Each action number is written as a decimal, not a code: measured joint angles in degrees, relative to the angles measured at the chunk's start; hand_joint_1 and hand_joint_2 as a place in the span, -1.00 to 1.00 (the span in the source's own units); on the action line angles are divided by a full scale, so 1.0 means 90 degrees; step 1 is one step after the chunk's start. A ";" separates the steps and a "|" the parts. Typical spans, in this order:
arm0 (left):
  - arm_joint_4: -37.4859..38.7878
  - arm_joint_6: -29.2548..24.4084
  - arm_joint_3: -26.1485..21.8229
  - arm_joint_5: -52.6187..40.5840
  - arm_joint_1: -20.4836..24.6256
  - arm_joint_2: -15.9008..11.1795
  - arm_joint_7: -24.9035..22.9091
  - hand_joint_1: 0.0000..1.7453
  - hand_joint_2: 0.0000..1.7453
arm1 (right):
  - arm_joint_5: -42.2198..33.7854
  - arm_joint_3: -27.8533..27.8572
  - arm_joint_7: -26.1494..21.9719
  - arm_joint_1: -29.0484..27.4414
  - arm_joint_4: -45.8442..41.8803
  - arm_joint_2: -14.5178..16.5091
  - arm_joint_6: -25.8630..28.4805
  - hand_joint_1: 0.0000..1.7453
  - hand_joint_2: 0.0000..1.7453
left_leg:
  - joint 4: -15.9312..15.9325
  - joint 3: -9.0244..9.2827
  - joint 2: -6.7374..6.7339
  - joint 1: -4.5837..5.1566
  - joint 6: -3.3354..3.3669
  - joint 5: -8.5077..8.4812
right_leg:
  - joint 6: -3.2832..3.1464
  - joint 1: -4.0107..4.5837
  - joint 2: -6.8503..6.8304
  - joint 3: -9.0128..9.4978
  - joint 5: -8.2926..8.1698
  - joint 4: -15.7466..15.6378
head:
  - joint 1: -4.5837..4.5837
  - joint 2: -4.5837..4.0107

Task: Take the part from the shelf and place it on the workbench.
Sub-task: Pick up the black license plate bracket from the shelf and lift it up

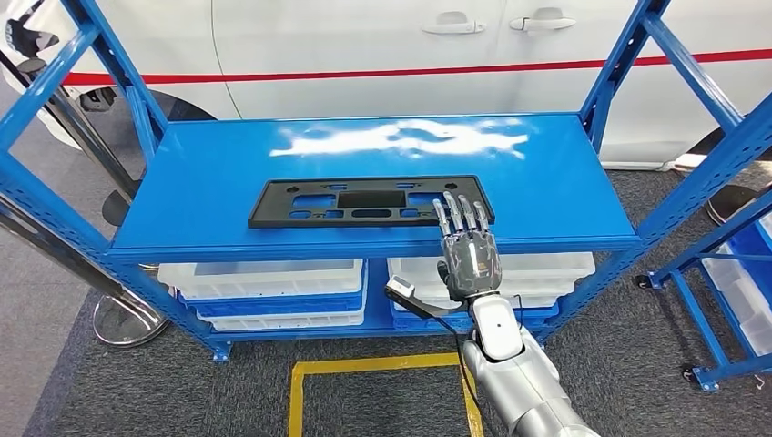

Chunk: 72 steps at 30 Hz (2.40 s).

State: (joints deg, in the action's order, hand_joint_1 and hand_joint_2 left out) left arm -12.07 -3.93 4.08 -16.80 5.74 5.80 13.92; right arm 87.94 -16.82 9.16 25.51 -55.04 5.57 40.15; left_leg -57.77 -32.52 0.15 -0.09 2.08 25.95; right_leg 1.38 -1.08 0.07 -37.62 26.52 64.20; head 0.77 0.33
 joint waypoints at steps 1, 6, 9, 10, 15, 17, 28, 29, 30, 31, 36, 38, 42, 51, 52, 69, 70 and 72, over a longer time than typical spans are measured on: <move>0.0000 0.0002 -0.0001 -0.0001 0.0005 0.0003 0.0001 -1.00 -1.00 | 0.0000 0.0002 -0.0001 0.0000 -0.0029 -0.0001 0.0000 -1.00 1.00 | -0.0046 -0.0017 0.0003 0.0009 -0.0032 0.0034 | -0.0026 0.0001 0.0003 0.0138 -0.0090 -0.0289 | 0.0001 0.0000; 0.0000 0.0002 -0.0003 -0.0001 0.0015 0.0005 0.0007 -1.00 -1.00 | 0.0000 0.0006 -0.0004 -0.0018 -0.0109 -0.0015 0.0001 -1.00 1.00 | -0.0188 -0.0071 0.0006 0.0004 -0.0187 0.0166 | -0.0204 0.0016 0.0011 0.0212 -0.0109 -0.0481 | 0.0003 0.0000; 0.0000 0.0002 -0.0004 0.0001 0.0018 0.0005 0.0007 -1.00 -1.00 | 0.0002 0.0006 -0.0010 -0.0020 -0.0140 -0.0015 -0.0001 -1.00 1.00 | -0.1115 -0.0482 0.0003 -0.0030 -0.0293 0.0695 | -0.0279 -0.0008 -0.0007 0.0234 -0.0118 -0.0516 | 0.0004 0.0000; 0.0000 0.0002 -0.0004 0.0001 0.0013 0.0005 0.0007 -1.00 -1.00 | 0.0002 0.0006 -0.0012 -0.0026 -0.0141 -0.0015 -0.0001 -1.00 1.00 | -0.1535 -0.0679 0.0003 -0.0044 -0.0317 0.0871 | -0.0288 -0.0006 -0.0012 0.0233 -0.0115 -0.0516 | 0.0003 0.0000; 0.0000 -0.0001 -0.0006 -0.0007 0.0002 0.0004 0.0013 -1.00 -1.00 | 0.0001 0.0006 -0.0011 -0.0045 -0.0143 -0.0015 -0.0002 -1.00 1.00 | -0.0799 -0.0341 0.0001 -0.0064 -0.0280 0.0278 | -0.0268 -0.0005 -0.0004 0.0267 -0.0101 -0.0514 | 0.0004 0.0000; 0.0000 -0.0001 -0.0007 -0.0028 0.0018 0.0004 0.0025 -1.00 -1.00 | 0.0001 0.0006 -0.0010 -0.0041 -0.0143 -0.0017 -0.0002 -1.00 1.00 | -0.0168 -0.0044 0.0006 -0.0038 -0.0224 0.0083 | -0.0213 0.0011 -0.0004 0.0270 -0.0100 -0.0514 | 0.0002 0.0000; 0.0000 0.0021 -0.0007 -0.0203 0.0029 0.0005 0.0064 -1.00 -1.00 | 0.0002 0.0009 -0.0021 -0.0056 -0.0112 -0.0034 -0.0002 -1.00 1.00 | 0.0063 0.0115 0.0018 -0.0025 0.0057 0.0079 | 0.0021 0.0020 -0.0006 -0.0609 0.0453 0.1099 | -0.0001 0.0000; 0.0000 0.0021 -0.0007 -0.0204 0.0026 0.0005 0.0060 -1.00 -1.00 | 0.0002 0.0009 -0.0021 -0.0057 -0.0110 -0.0037 -0.0002 -1.00 1.00 | 0.0050 0.0145 0.0022 -0.0025 0.0046 0.0109 | 0.0009 0.0020 -0.0007 -0.0466 0.0214 0.0768 | -0.0001 0.0000; 0.0000 0.0021 -0.0007 -0.0205 0.0025 0.0006 0.0056 -1.00 -1.00 | 0.0002 0.0009 -0.0021 -0.0054 -0.0109 -0.0039 -0.0002 -1.00 1.00 | 0.0032 0.0172 0.0026 -0.0025 0.0025 0.0151 | -0.0013 0.0022 -0.0007 -0.0269 -0.0015 0.0333 | -0.0002 0.0000; 0.0000 0.0021 -0.0007 -0.0206 0.0031 0.0007 0.0055 -1.00 -1.00 | 0.0002 0.0009 -0.0020 -0.0050 -0.0110 -0.0040 -0.0002 -1.00 1.00 | -0.0004 0.0182 0.0028 -0.0012 -0.0007 0.0197 | -0.0037 0.0030 -0.0006 -0.0082 -0.0159 -0.0064 | -0.0001 0.0000; 0.0000 0.0015 -0.0007 -0.0204 0.0041 -0.0001 0.0044 -1.00 -1.00 | 0.0002 0.0012 -0.0005 -0.0068 -0.0118 -0.0050 -0.0001 -1.00 1.00 | -0.0077 0.0189 0.0027 0.0013 -0.0172 0.0333 | -0.0193 0.0045 0.0014 0.0132 -0.0157 -0.0479 | 0.0000 0.0000; 0.0000 0.0016 -0.0011 -0.0167 0.0051 -0.0005 0.0043 -1.00 -1.00 | 0.0002 0.0012 0.0009 -0.0060 -0.0126 -0.0051 -0.0001 -1.00 1.00 | -0.0439 0.0049 0.0021 -0.0002 -0.0246 0.0541 | -0.0258 0.0014 0.0003 0.0213 -0.0134 -0.0522 | 0.0004 0.0000; 0.0000 0.0023 -0.0026 -0.0125 0.0039 -0.0005 0.0043 -1.00 -1.00 | 0.0002 0.0011 0.0029 -0.0077 -0.0128 -0.0051 -0.0002 -1.00 1.00 | -0.1840 -0.0784 0.0016 -0.0055 -0.0341 0.0951 | -0.0320 0.0023 -0.0005 0.0294 -0.0057 -0.0526 | 0.0006 0.0000; 0.0000 0.0030 -0.0042 -0.0134 0.0048 -0.0007 0.0078 -1.00 -1.00 | 0.0002 0.0012 0.0053 -0.0081 -0.0176 -0.0052 -0.0001 -1.00 1.00 | -0.0038 -0.0138 0.0021 -0.0004 -0.0090 -0.0070 | -0.0113 0.0045 0.0005 0.0453 0.0063 -0.0552 | 0.0004 0.0000; 0.0000 0.0030 -0.0043 -0.0140 0.0043 -0.0007 0.0089 -1.00 -1.00 | 0.0002 0.0014 0.0052 -0.0077 -0.0196 -0.0053 0.0000 -1.00 1.00 | 0.0010 -0.0111 0.0017 -0.0019 -0.0055 -0.0091 | -0.0080 0.0046 0.0002 0.0438 0.0118 -0.0495 | 0.0003 0.0000; 0.0000 0.0113 -0.0101 -0.0242 0.0049 -0.0004 0.0204 -1.00 -1.00 | 0.0002 0.0288 -0.0075 -0.0270 -0.0650 -0.0044 -0.0002 -1.00 1.00 | -0.0613 -0.0297 0.0015 -0.0016 -0.0251 0.0397 | -0.0263 0.0017 0.0000 0.0318 -0.0016 -0.0500 | 0.0004 0.0000; 0.0000 0.0125 -0.0118 -0.0221 0.0050 -0.0004 0.0210 -1.00 -1.00 | 0.0002 0.0295 -0.0075 -0.0276 -0.0664 -0.0039 -0.0002 -1.00 1.00 | -0.1019 -0.0484 0.0014 -0.0027 -0.0283 0.0594 | -0.0280 0.0019 -0.0004 0.0322 -0.0011 -0.0501 | 0.0004 0.0000; 0.0000 0.0143 -0.0148 -0.0194 0.0040 -0.0003 0.0208 -1.00 -1.00 | 0.0002 0.0304 -0.0076 -0.0301 -0.0673 -0.0034 -0.0002 -1.00 1.00 | -0.1758 -0.0859 0.0013 -0.0046 -0.0319 0.0844 | -0.0298 0.0028 -0.0007 0.0326 -0.0001 -0.0499 | 0.0003 0.0000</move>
State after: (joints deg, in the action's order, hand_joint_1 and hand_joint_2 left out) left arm -12.07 -2.64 2.75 -18.54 6.11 5.77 15.79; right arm 87.95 -14.08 8.48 22.80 -61.09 5.27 40.13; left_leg -73.59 -40.26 0.27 -0.51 -0.79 33.55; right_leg -1.30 -0.83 0.00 -34.69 26.51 59.71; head 0.80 0.33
